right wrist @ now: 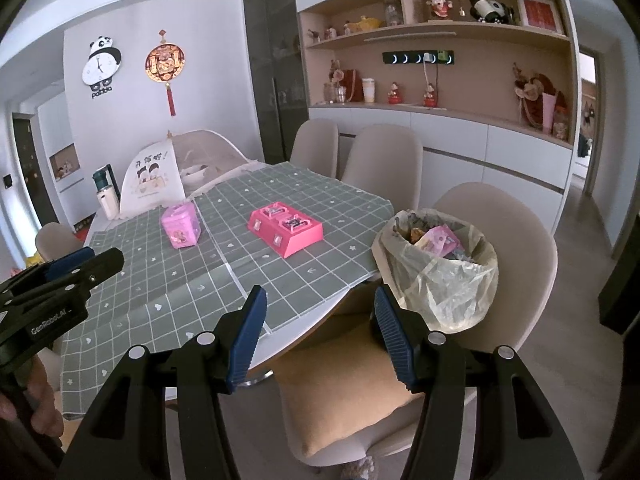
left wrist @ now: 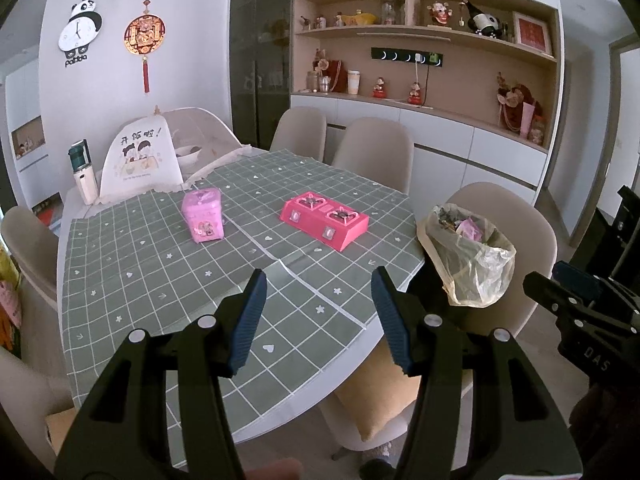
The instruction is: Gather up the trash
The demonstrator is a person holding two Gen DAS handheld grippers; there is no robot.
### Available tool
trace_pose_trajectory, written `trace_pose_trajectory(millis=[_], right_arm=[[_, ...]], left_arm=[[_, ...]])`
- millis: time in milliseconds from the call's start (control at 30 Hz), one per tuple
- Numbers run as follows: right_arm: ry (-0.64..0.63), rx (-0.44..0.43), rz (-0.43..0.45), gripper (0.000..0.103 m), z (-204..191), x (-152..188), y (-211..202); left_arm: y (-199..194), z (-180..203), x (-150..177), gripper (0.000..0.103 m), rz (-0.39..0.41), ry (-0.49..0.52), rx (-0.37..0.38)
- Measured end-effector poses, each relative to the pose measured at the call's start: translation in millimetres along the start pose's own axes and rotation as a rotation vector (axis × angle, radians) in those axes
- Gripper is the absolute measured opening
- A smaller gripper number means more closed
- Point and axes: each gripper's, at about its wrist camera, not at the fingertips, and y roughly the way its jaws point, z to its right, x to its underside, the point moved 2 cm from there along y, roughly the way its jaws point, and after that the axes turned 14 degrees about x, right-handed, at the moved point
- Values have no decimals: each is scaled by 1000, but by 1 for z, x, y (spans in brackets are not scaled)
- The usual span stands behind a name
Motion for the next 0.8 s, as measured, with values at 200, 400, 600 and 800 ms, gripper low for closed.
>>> trace_pose_trajectory(millis=[200, 400, 600, 800], right_arm=[[-7, -4, -3, 53, -1, -1, 2], [-6, -3, -1, 53, -1, -1, 2], [-4, -4, -3, 53, -1, -2, 2], [-4, -3, -4, 53, -1, -1, 3]], left_arm=[[2, -2, 2, 52, -2, -8, -3], [2, -1, 2, 52, 0, -8, -3], [1, -2, 3, 52, 1, -6, 1], [2, -1, 3, 52, -1, -6, 0]])
